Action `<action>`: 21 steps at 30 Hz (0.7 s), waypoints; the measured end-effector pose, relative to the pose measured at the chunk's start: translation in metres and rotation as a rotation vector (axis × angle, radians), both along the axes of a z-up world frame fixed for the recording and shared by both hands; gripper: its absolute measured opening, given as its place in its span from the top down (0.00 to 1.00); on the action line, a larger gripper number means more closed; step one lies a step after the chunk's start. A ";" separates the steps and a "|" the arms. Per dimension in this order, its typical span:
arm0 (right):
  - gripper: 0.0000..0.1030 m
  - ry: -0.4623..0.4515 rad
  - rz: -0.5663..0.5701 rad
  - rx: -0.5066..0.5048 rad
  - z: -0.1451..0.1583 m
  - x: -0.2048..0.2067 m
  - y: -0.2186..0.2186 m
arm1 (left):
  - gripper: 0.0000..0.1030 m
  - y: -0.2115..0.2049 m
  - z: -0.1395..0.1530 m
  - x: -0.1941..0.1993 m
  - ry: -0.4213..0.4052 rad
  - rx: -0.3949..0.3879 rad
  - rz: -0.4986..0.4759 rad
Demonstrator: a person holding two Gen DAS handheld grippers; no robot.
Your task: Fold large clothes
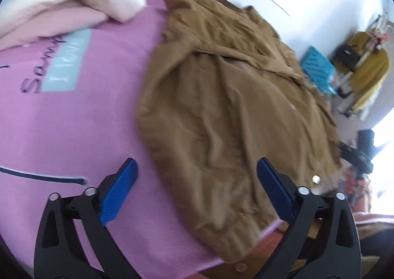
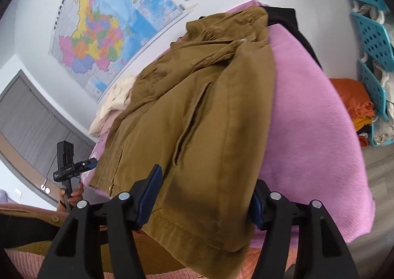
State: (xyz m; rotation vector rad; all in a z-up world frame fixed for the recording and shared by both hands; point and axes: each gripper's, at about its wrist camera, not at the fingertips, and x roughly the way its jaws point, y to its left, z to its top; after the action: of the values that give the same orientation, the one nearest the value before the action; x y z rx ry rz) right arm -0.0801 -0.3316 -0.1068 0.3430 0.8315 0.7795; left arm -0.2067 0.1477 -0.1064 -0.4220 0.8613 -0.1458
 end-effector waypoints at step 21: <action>0.87 -0.020 0.055 0.221 0.031 -0.002 0.012 | 0.85 -0.016 0.016 0.004 -0.054 -0.153 0.007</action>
State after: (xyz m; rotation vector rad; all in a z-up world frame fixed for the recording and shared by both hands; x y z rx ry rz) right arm -0.0818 -0.3200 -0.0754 0.5099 0.7401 0.9275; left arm -0.2025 0.1313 -0.0907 -0.5614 0.7987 -0.2168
